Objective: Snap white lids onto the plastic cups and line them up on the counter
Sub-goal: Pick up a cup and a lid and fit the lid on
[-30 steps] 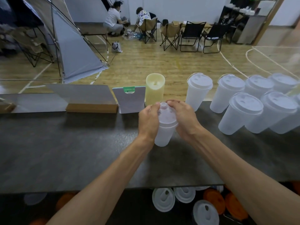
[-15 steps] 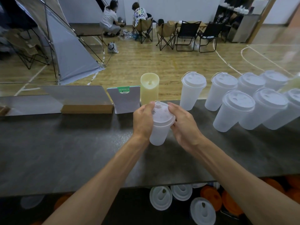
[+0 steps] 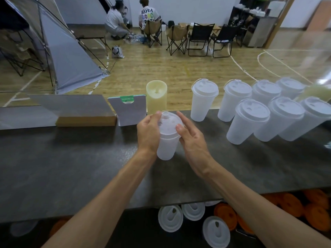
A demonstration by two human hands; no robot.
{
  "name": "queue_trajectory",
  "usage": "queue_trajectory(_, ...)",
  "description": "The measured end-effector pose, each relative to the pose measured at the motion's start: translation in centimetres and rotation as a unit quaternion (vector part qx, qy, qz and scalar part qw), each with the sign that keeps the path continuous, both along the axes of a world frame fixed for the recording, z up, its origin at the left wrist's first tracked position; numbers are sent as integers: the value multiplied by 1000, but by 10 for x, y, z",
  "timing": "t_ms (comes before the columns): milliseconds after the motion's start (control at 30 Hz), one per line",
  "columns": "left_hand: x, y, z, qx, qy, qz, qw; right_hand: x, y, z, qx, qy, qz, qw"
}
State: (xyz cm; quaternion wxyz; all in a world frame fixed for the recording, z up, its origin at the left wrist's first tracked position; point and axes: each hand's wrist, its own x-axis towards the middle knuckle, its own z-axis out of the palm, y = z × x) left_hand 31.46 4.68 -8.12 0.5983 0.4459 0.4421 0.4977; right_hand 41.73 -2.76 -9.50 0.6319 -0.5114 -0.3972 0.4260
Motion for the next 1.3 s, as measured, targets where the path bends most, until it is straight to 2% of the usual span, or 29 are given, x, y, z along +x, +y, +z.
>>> queue_trajectory(167, -13, -12, -13, 107, 44, -57, 992, -4, 2, 1, 10, -17, -12, 1000)
queue_trajectory(433, -12, -21, -29, 143, 12, -87, 986, -5, 3, 1, 12, -13, -6, 1000)
queue_trajectory(600, -19, -13, -29, 93, -25, -97, 991, -3, 5, -1, 10, -11, -9, 1000)
queue_trajectory(767, -21, -10, -28, 87, -32, -99, 991, -5, 8, -6, 12, -11, -17, 1000)
queue_trajectory(967, -20, 10, -11, -9, -31, -105, 994, -4, 8, -3, 13, -8, -13, 1000)
queue_trajectory(1067, -23, 16, -14, 0, -36, -131, 991, -4, 7, -2, 13, -10, -13, 1000)
queue_trajectory(1200, -26, 23, -11, 21, 4, -148, 989, -4, 7, -2, 5, -8, -11, 1000)
queue_trajectory(1300, -24, 29, 3, -14, 35, -204, 978, -4, 8, 1, 0, -13, -11, 1000)
